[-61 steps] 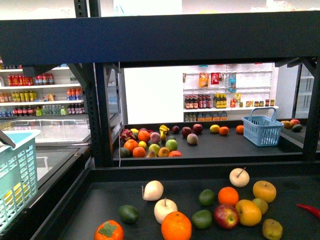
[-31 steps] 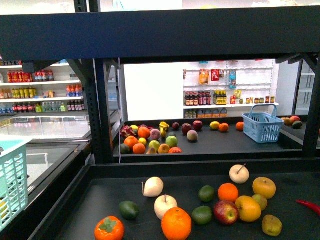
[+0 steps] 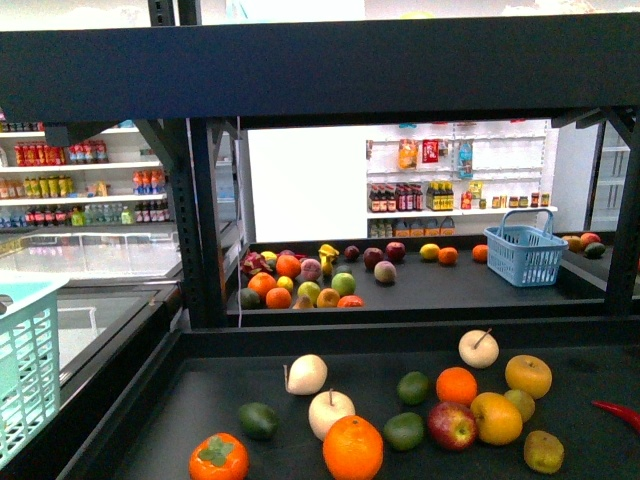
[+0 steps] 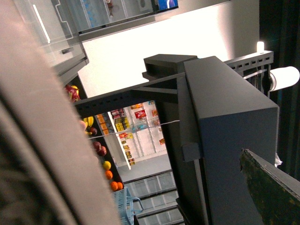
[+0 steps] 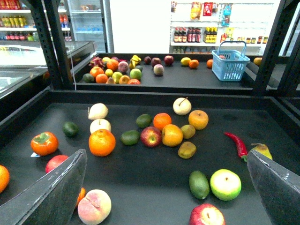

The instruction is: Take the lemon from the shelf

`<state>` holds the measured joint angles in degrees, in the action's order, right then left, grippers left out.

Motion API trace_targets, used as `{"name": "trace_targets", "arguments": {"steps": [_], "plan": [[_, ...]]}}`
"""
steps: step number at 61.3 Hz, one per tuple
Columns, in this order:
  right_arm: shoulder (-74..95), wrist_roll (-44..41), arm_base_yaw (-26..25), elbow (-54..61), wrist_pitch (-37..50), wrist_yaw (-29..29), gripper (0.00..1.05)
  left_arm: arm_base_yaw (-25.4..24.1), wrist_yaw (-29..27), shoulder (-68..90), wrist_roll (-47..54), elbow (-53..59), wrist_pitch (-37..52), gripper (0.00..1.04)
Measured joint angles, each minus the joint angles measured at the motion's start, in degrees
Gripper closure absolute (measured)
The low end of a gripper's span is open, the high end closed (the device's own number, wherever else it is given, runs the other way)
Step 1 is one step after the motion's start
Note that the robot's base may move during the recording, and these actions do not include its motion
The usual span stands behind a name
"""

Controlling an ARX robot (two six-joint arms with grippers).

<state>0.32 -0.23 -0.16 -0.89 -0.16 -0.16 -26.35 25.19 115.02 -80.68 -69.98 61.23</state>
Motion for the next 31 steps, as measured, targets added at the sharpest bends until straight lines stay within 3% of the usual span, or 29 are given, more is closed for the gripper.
{"name": "trace_targets", "arguments": {"steps": [11,31], "plan": [[0.0,0.0,0.0,0.0,0.0,0.0,0.02,0.35,0.17,-3.13,1.4,2.23,-2.16,0.08],[0.0,0.0,0.0,0.0,0.0,-0.02,0.02,-0.42,-1.36,-15.45,20.22,9.4,-24.0,0.08]]}}
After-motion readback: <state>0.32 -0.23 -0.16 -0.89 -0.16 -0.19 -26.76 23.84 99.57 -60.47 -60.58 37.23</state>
